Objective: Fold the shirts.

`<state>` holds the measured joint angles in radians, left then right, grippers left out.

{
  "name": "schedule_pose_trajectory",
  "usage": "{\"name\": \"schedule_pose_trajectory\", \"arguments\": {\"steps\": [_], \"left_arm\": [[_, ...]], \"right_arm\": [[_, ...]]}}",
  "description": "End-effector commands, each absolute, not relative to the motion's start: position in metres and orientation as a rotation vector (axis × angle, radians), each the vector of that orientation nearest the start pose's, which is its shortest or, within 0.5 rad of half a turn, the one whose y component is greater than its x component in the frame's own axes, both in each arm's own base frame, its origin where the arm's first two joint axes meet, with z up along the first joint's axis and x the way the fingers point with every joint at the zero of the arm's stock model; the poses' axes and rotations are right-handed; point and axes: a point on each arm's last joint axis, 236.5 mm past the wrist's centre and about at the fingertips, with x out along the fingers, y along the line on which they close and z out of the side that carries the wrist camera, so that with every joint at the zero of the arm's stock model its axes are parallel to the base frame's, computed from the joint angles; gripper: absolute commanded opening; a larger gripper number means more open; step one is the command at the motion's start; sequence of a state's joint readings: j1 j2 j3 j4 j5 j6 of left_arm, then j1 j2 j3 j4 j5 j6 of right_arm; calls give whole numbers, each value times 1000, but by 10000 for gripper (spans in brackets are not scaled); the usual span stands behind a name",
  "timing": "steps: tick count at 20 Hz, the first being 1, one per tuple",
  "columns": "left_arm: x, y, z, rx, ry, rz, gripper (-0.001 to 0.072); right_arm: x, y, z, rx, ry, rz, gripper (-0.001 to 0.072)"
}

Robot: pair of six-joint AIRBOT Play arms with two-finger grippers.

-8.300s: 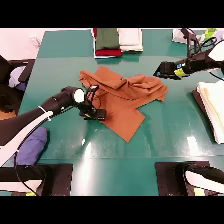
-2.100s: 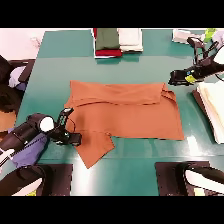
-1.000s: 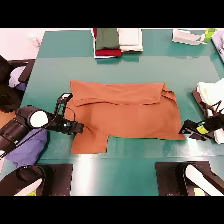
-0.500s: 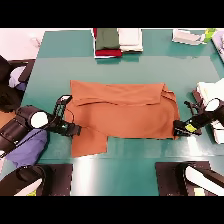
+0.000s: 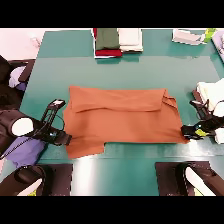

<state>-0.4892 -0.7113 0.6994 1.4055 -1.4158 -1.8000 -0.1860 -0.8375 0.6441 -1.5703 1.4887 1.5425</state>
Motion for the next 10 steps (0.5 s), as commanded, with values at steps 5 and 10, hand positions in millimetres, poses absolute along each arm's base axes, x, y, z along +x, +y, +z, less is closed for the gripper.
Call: {"name": "schedule_pose_trajectory", "arguments": {"steps": [5,10], "left_arm": [[228,-127,60,107,1177,-344,20],[320,-137,55,222,1064,-269,21]], "right_arm": [[214,-53,24,133,1484,-175,14],[301,-45,30,106,1412,-144,14]]}}
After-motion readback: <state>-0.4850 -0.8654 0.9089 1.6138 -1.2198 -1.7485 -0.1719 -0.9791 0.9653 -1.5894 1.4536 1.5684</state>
